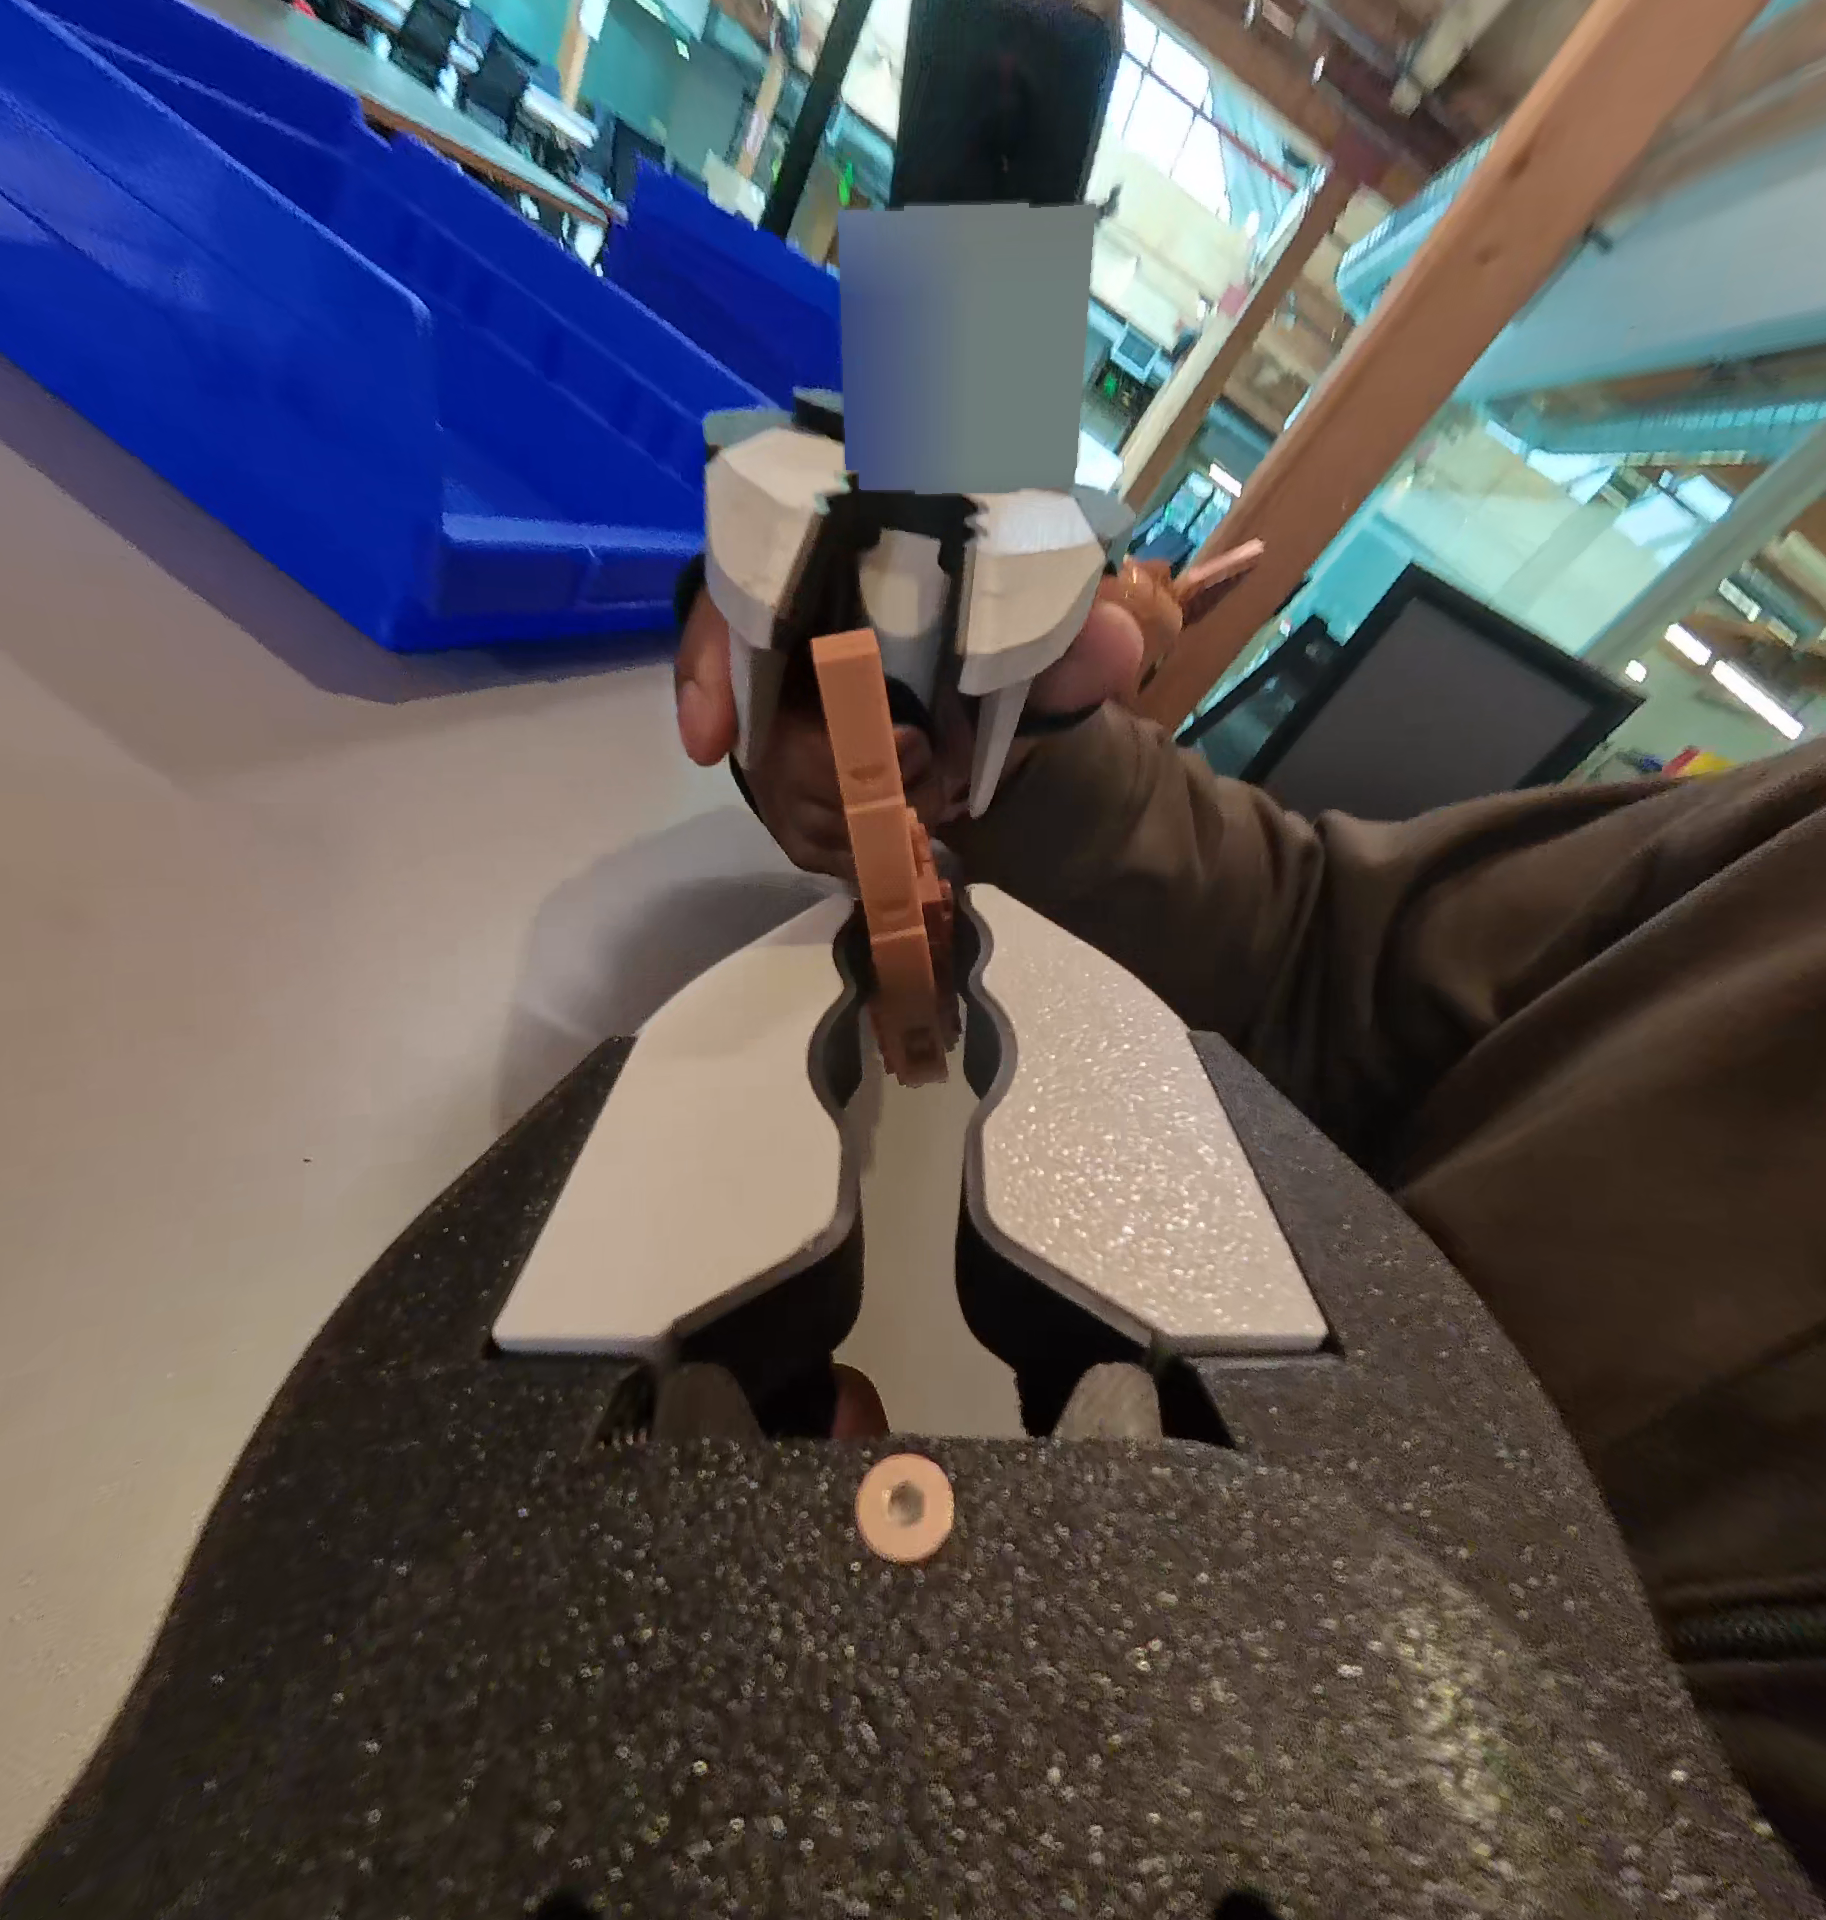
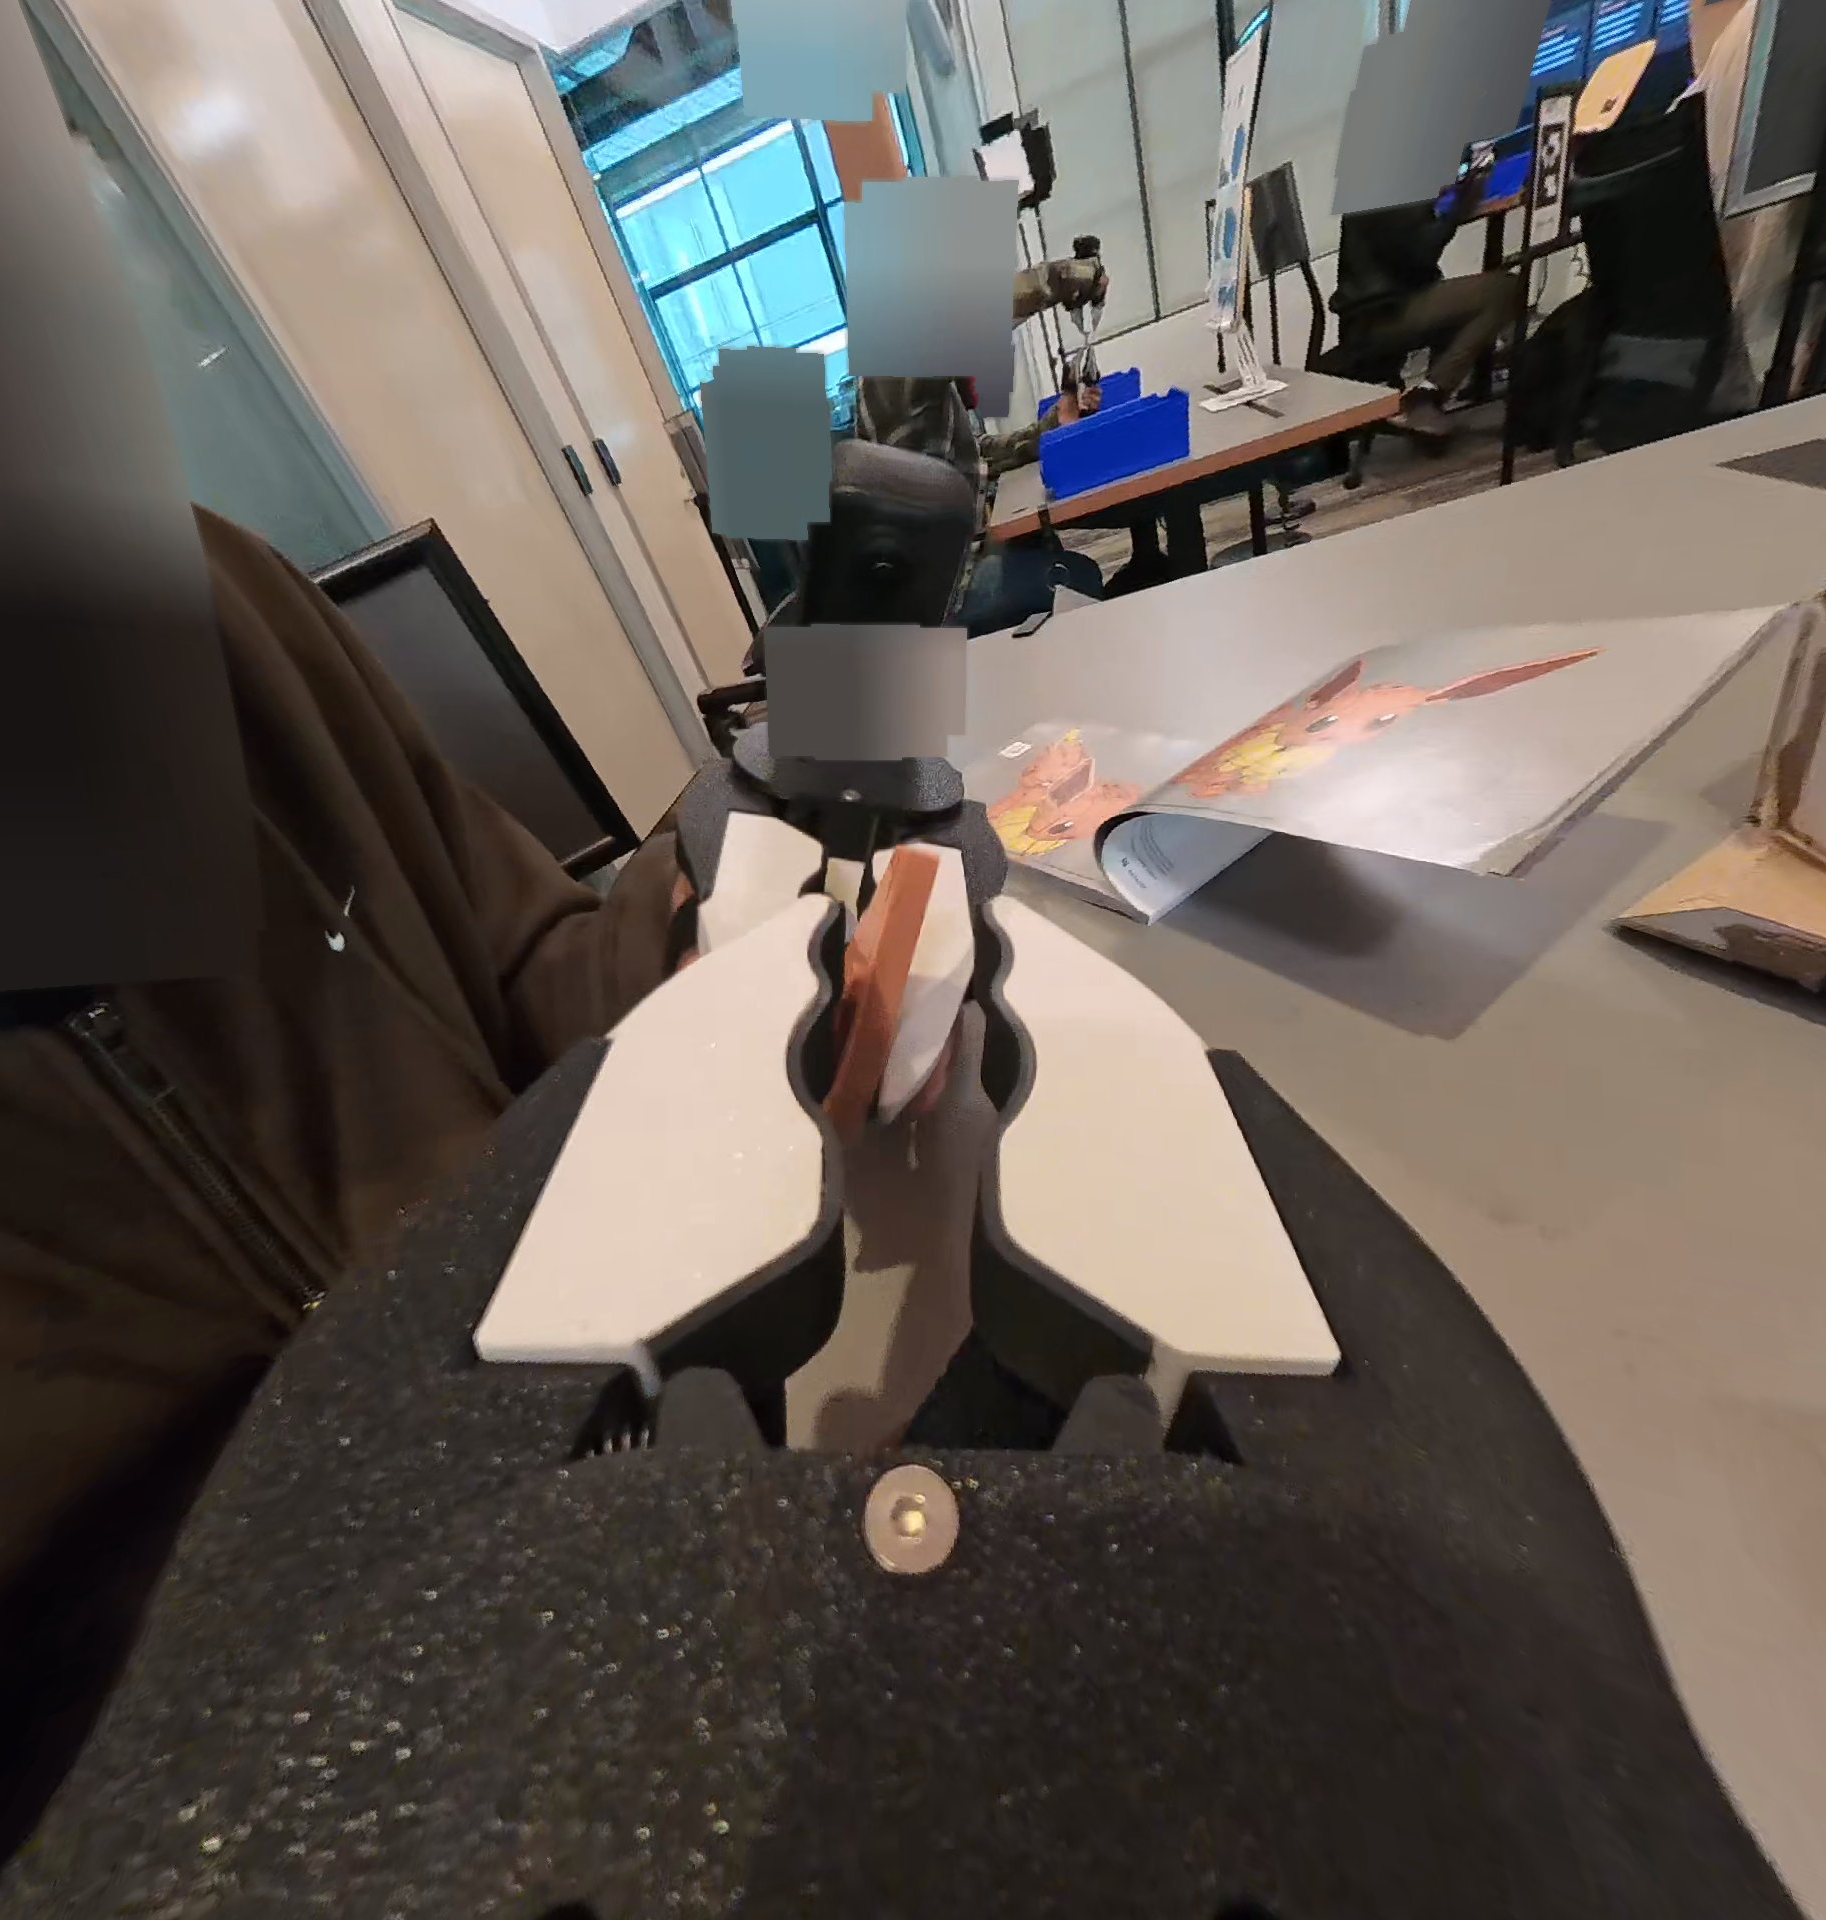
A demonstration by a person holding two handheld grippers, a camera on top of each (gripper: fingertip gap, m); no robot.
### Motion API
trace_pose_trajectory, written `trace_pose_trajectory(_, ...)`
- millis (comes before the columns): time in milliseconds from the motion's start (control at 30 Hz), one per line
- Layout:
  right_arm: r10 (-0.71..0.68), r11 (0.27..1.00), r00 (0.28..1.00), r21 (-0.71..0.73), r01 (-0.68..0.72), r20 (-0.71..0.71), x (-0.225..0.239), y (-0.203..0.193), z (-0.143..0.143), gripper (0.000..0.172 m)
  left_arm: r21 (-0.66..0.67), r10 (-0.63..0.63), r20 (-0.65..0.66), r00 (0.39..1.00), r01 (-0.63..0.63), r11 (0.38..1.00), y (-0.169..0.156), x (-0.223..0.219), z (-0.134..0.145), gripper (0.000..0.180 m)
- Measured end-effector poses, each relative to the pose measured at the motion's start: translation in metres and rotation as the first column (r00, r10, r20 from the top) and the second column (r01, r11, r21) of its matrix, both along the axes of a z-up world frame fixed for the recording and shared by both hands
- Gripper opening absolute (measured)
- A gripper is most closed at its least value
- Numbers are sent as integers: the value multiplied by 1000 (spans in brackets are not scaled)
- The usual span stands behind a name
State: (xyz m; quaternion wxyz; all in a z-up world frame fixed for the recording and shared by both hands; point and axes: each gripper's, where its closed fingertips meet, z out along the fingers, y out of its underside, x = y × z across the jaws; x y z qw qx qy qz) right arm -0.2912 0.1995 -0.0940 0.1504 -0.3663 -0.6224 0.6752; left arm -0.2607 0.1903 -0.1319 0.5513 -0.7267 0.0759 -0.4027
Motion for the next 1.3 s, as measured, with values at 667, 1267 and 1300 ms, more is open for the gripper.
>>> trace_pose_trajectory(667, -36, 989, 999, 147, 33, 15, -3, -5, -12, 8, 46, 134, -90, 987, -130, 990, 7, -16, -1, 23)
trace_pose_trajectory(1267, -46, 992, 999, 118, 43, 20, -8, -5, -12, 11, 116, 183, -134, 974, -168, 979, 7, -20, 6, 14)
trace_pose_trajectory(1300, -49, 993, 999, 112, 47, 21, -8, -4, -11, 11, 122, 192, -127, 973, -177, 977, 8, -21, 7, 14)
